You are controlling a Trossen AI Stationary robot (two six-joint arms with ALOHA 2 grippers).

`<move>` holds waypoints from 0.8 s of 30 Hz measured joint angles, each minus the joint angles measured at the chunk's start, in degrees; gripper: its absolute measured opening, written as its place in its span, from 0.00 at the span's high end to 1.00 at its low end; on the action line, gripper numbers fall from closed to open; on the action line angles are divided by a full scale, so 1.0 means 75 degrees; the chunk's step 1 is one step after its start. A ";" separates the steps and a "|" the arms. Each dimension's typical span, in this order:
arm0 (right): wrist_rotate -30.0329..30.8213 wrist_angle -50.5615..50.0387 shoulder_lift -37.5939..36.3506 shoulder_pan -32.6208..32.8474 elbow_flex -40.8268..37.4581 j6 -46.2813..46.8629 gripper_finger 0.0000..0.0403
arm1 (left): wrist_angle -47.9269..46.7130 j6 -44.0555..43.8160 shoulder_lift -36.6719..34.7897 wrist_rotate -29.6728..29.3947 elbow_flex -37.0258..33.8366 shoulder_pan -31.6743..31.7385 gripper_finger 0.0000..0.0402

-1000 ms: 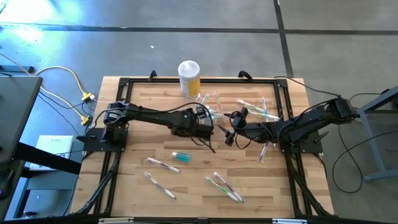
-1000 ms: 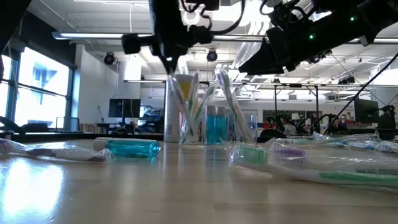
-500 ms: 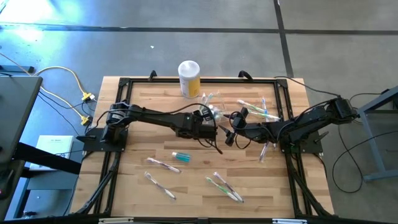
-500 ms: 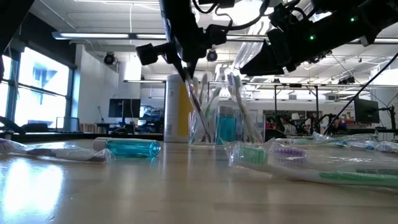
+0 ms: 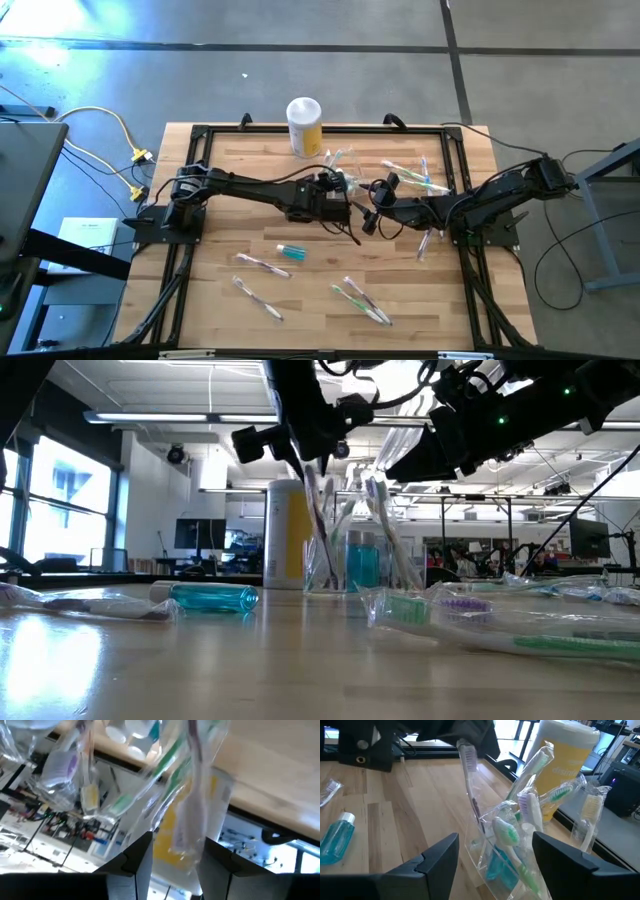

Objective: Pick & Place toothbrushing station
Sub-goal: Put the mouthwash into the transparent organizer

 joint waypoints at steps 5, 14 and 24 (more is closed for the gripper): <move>-0.0003 -0.0008 0.0000 0.0000 0.0000 0.0000 0.39 | 0.0470 0.0321 0.0000 -0.0486 0.0000 0.0001 0.68; -0.0003 -0.0020 0.0000 0.0000 0.0000 0.0000 0.39 | 0.1944 0.0596 -0.0003 -0.1167 0.0000 0.0003 0.68; -0.0006 -0.0061 0.0000 0.0000 0.0000 0.0001 0.39 | 0.2381 0.0132 -0.0024 -0.1945 0.1013 0.0000 0.68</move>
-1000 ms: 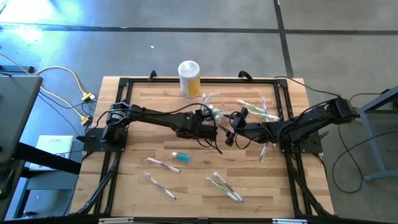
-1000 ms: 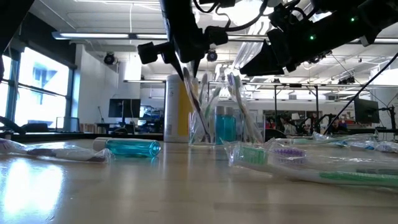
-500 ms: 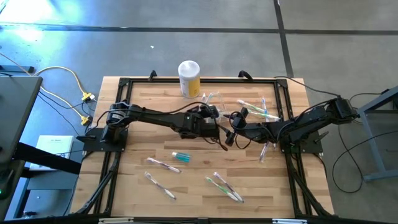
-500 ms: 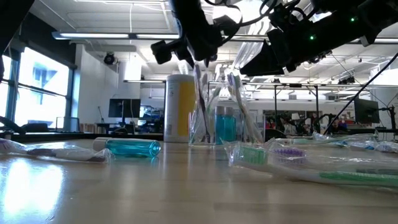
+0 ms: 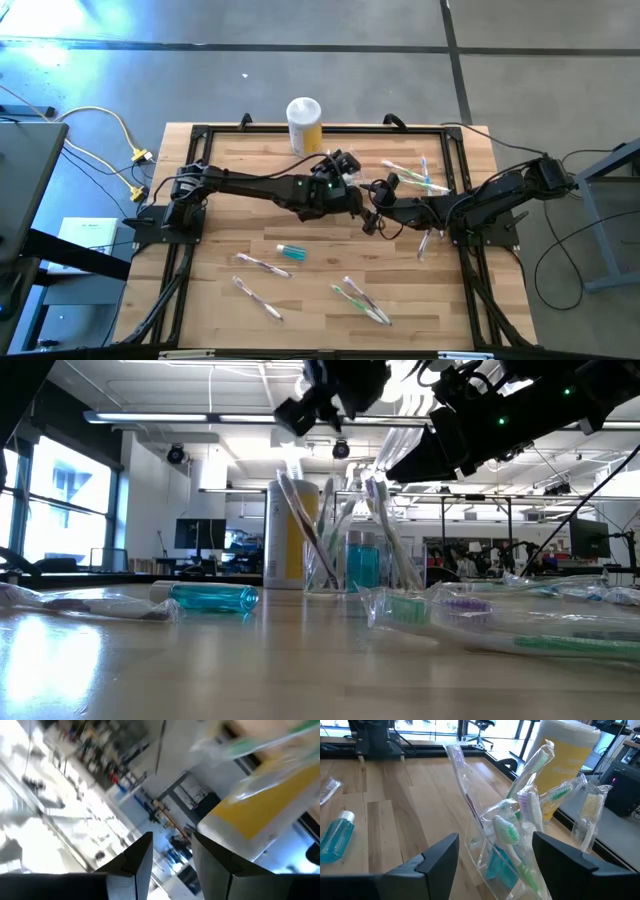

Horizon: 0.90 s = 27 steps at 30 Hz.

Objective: Pick & Place toothbrushing station
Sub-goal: Put the mouthwash into the transparent organizer

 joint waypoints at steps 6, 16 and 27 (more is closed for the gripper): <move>-0.0009 -0.0180 0.0000 0.0000 0.0000 0.0025 0.39 | -0.1763 -0.3822 -0.0261 -0.0125 0.0859 -0.0069 0.68; -0.0003 -0.0509 -0.0002 0.0003 0.0000 0.0226 0.39 | -0.5880 -0.9179 -0.1360 0.7581 0.1095 -0.0175 0.68; -0.0038 -0.0337 -0.0003 0.0006 -0.0005 0.0398 0.39 | -0.5080 -1.0923 -0.3223 0.8730 -0.1120 -0.1502 0.68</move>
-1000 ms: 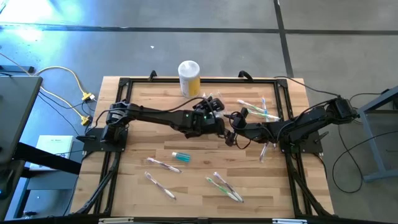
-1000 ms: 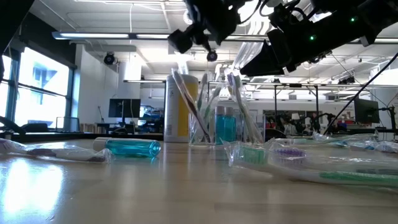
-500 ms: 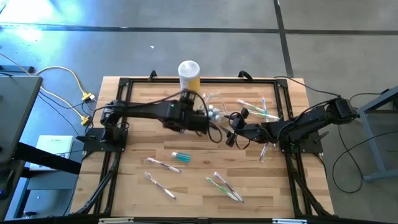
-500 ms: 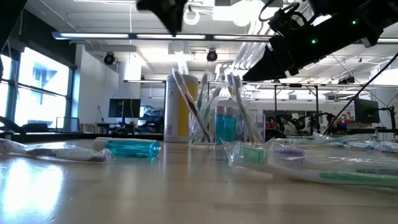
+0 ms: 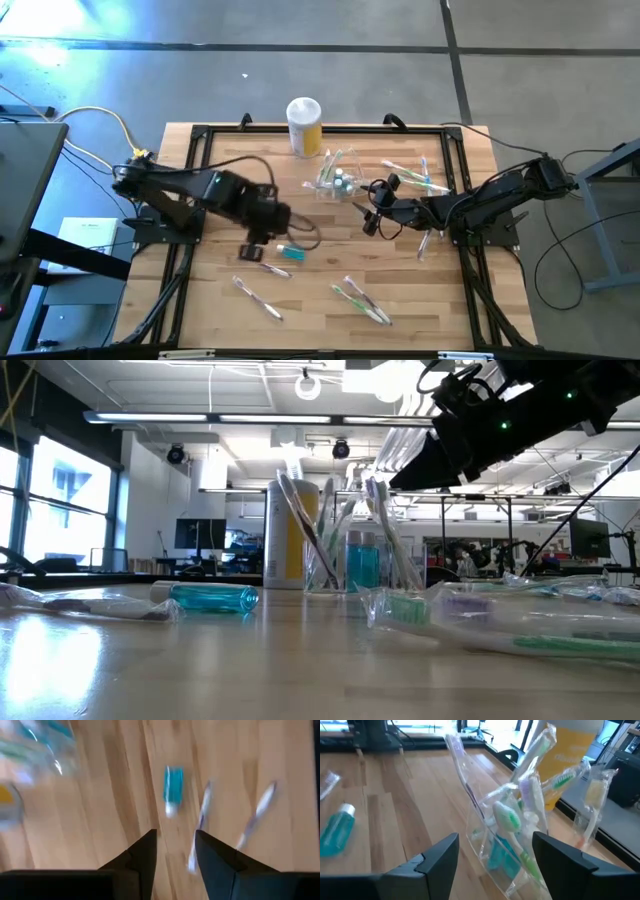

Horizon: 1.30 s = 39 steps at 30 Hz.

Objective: Pick & Place toothbrushing station
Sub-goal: Put the mouthwash into the transparent organizer

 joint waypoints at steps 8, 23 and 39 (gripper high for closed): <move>0.0001 0.0101 0.0000 0.0000 0.0005 0.0000 0.39 | 0.3096 -0.0170 -0.0938 -0.0260 -0.3125 -0.0614 0.68; 0.0020 0.0162 0.0000 -0.0006 0.0005 -0.0055 0.39 | 0.5614 0.0653 -0.0947 -0.0496 -0.5107 -0.0606 0.68; 0.0018 0.0156 0.0000 -0.0006 0.0005 -0.0035 0.39 | 0.5767 0.0804 -0.0947 -0.0625 -0.5077 -0.0602 0.68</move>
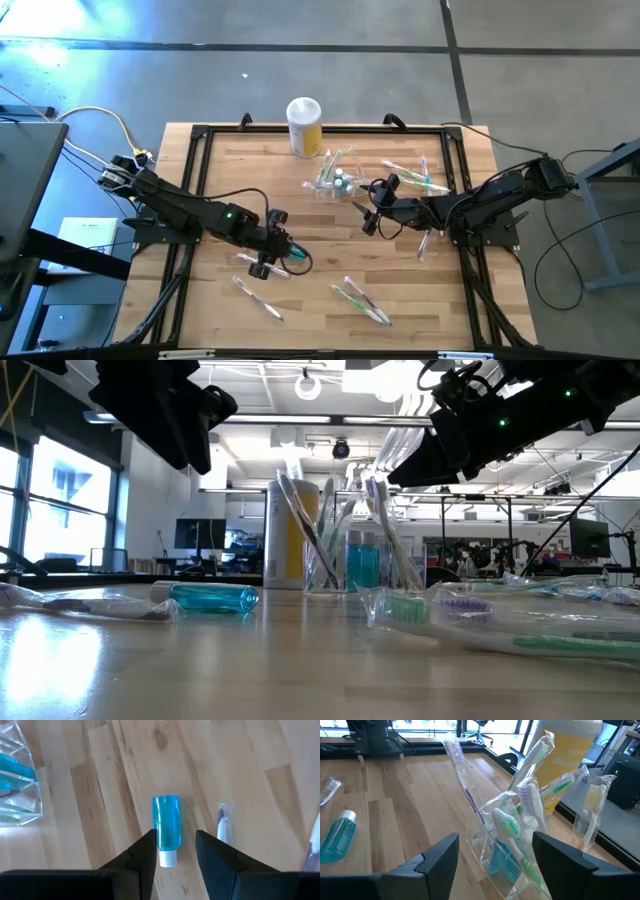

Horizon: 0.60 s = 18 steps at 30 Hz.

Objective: Pick & Place toothbrushing station
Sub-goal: Put the mouthwash into the transparent organizer

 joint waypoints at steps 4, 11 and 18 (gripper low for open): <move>-0.0003 -0.0003 0.0000 0.0000 0.0000 0.0003 0.39 | -0.0012 -0.0165 0.0000 -0.0008 0.0000 0.0000 0.68; -0.0006 -0.0004 0.0000 0.0000 0.0000 0.0036 0.39 | -0.0134 -0.0622 0.0000 0.0024 -0.0044 0.0000 0.68; -0.0014 -0.0011 0.0000 0.0006 0.0000 0.0058 0.39 | -0.0252 -0.0982 0.0000 -0.0046 -0.0047 0.0000 0.67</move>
